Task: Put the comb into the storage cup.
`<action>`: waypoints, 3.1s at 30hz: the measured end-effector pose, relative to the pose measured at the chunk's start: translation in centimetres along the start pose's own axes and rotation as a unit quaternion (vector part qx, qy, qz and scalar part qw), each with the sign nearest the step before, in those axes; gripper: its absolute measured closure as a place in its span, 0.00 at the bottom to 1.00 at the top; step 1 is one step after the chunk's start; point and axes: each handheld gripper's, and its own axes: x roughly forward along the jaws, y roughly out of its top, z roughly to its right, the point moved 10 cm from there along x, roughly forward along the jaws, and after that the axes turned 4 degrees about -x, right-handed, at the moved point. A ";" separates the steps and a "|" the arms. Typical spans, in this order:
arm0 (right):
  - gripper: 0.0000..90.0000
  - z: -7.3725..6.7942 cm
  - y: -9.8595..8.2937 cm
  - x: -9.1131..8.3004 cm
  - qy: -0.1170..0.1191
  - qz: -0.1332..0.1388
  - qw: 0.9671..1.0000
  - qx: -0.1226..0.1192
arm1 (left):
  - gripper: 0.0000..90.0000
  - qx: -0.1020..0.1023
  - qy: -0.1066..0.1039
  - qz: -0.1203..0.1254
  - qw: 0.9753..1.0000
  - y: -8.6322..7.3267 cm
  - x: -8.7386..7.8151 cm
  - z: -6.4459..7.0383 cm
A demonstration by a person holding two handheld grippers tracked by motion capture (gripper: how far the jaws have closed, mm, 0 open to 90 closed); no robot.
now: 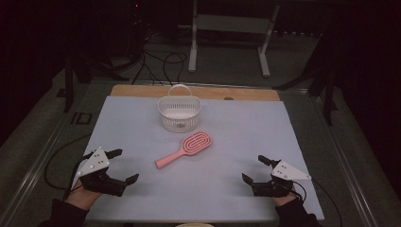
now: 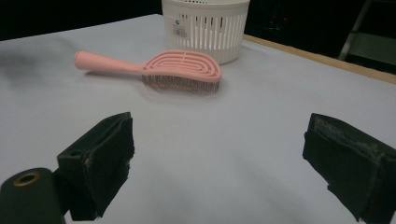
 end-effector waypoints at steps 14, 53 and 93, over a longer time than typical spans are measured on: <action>0.09 0.0 0.0 0.0 0.002 0.000 1.000 0.004 | 0.00 0.017 -0.016 -0.025 0.999 2.1 2.0 0.2; 0.09 -0.2 0.2 0.0 0.008 0.003 1.000 0.005 | 0.00 0.062 -0.036 -0.099 0.993 5.2 7.4 0.5; 0.09 -0.3 0.1 0.1 0.011 0.002 1.000 0.009 | 0.00 0.076 -0.067 -0.217 0.971 4.7 13.9 2.3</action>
